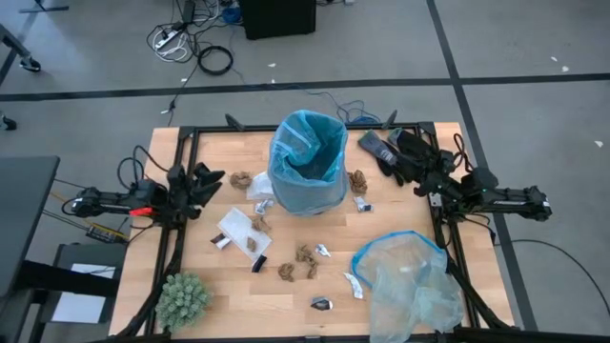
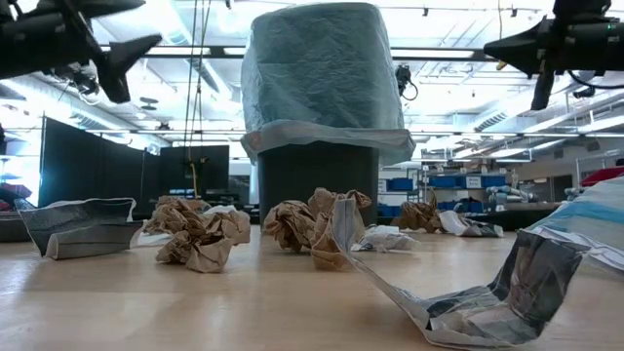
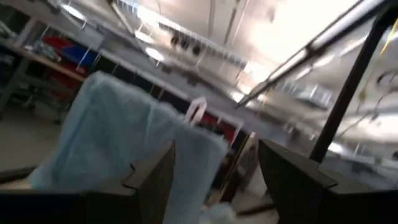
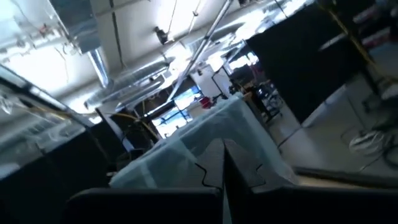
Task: Place trash/remove bag and relplace
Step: Put the brown napkin into the trash bin
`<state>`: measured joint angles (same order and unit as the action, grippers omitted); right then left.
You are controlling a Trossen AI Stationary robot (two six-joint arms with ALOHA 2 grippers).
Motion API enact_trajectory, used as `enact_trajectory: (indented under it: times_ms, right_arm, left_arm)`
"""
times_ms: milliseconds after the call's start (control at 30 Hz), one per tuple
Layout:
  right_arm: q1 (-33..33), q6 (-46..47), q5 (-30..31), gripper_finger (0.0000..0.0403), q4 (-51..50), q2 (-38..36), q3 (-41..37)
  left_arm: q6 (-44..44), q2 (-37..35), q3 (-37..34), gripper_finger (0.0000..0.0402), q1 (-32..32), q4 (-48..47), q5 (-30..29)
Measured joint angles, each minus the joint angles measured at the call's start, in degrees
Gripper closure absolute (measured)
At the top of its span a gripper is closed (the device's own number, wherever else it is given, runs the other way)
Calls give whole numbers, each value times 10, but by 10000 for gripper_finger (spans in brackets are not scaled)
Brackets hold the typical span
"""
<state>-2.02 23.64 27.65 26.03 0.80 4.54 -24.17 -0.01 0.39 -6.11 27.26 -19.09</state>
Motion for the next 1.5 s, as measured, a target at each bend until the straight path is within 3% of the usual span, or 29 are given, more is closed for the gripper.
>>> enact_trajectory:
  times_ms: [200, 400, 533, 700, 967, 1100, 1267, 1400, 1500]
  right_arm:
    - [0, 93, -19, 402, -15, 9, 0]
    - [0, 192, 15, 397, -10, 30, 0]
    - [0, 218, -8, 395, 4, 47, 0]
    - [0, 206, -55, 397, 54, 83, 16]
    - [0, 76, -84, 402, 48, 181, 159]
    - [0, 50, -75, 402, 12, 243, 234]
    - [-1, 153, -20, 402, -50, 318, 315]
    - [0, 167, -26, 403, -132, 376, 388]
    - [0, 165, -42, 403, -193, 418, 446]
  left_arm:
    - [-34, 0, 0, 161, 0, 75, -8]
    - [-51, 0, 0, 161, 1, 57, -153]
    - [-90, 0, 0, 161, 1, 52, -196]
    - [-107, 3, 10, 161, 1, 46, -200]
    - [-34, 90, 112, 161, 1, 24, -140]
    - [-14, 166, 196, 161, 1, -101, -115]
    - [-14, 271, 336, 161, 1, -365, -108]
    - [-20, 355, 430, 161, 1, -528, -137]
    - [-76, 408, 479, 161, 4, -640, -176]
